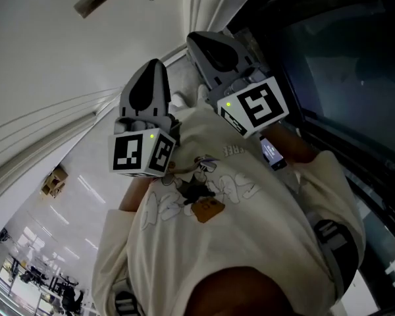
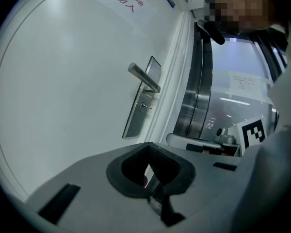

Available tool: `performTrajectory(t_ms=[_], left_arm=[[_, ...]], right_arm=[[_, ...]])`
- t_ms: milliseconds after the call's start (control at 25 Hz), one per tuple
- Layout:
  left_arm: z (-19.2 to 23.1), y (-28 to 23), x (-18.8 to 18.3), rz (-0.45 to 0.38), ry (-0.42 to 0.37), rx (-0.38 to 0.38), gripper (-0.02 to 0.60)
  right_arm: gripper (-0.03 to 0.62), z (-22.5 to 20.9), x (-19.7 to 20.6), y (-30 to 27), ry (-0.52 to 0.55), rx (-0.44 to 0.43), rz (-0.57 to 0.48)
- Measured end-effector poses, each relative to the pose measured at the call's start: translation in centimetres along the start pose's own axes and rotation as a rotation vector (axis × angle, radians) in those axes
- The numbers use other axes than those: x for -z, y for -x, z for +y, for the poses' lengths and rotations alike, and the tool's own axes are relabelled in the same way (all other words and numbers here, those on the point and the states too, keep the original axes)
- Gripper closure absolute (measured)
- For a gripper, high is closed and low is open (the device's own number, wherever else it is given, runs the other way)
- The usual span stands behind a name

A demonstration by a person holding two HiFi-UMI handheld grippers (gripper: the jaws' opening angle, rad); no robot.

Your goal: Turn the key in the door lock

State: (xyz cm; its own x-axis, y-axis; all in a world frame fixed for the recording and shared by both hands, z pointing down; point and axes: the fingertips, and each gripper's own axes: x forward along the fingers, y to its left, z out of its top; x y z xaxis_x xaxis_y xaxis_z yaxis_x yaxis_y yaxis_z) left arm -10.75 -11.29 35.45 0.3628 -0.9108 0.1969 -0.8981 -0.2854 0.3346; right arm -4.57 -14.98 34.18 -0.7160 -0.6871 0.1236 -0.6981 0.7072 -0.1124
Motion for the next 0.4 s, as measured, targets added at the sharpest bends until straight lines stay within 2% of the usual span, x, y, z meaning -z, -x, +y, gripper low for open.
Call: performTrajectory(t_ms=[160, 400], left_arm=[[-0.5, 0.3, 0.2, 0.012, 0.005, 0.012, 0.575], [-0.4, 0.5, 0.4, -0.006, 0.018, -0.001, 0.575]], right_arm=[[0.588, 0.8, 0.6, -0.1, -0.008, -0.036, 0.041], [0.588, 1.7, 1.0, -0.6, 0.039, -0.104, 0.079]])
